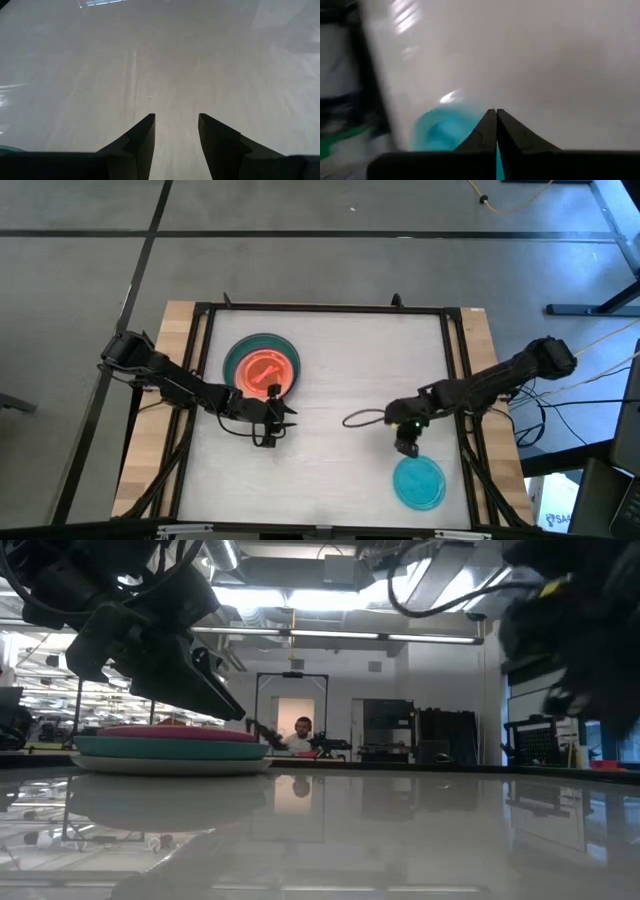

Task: Stack plastic plates
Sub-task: Stack the blue plate on top of the pink plate

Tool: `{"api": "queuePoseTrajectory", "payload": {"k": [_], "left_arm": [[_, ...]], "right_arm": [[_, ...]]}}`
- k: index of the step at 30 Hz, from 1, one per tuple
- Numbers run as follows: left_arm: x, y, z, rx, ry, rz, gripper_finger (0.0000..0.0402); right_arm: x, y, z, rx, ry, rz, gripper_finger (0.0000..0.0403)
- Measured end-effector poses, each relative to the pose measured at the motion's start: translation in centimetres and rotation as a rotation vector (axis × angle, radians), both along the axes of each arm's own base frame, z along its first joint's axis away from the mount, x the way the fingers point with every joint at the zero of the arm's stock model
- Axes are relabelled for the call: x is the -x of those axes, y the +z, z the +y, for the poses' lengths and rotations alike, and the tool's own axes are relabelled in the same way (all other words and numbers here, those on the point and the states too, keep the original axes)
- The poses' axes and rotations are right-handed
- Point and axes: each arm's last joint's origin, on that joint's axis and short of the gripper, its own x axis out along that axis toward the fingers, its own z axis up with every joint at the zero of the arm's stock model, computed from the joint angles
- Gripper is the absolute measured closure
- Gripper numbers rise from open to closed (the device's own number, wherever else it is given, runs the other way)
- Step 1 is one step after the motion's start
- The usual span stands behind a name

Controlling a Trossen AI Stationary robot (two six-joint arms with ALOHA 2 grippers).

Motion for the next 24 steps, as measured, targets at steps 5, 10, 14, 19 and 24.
{"api": "queuePoseTrajectory", "payload": {"k": [5,10,14,19,24], "left_arm": [[0.0,0.0,0.0,0.0,0.0,0.0,0.0257],[0.0,0.0,0.1,-0.002,0.009,-0.002,0.0257],[0.0,0.0,0.2,-0.004,0.014,-0.002,0.0257],[0.0,0.0,0.2,-0.004,0.014,-0.001,0.0257],[0.0,0.0,0.2,-0.004,0.013,-0.002,0.0257]], "right_arm": [[0.4,1.1,2.6,-0.163,0.022,0.089,0.0398],[1.1,-0.1,6.0,-0.193,0.067,0.166,0.0398],[1.1,-2.3,8.2,-0.171,0.141,0.2,0.0398],[0.3,-4.8,8.6,-0.094,0.266,0.168,0.0397],[-2.0,-4.5,6.9,0.078,0.258,-0.013,0.0397]]}}
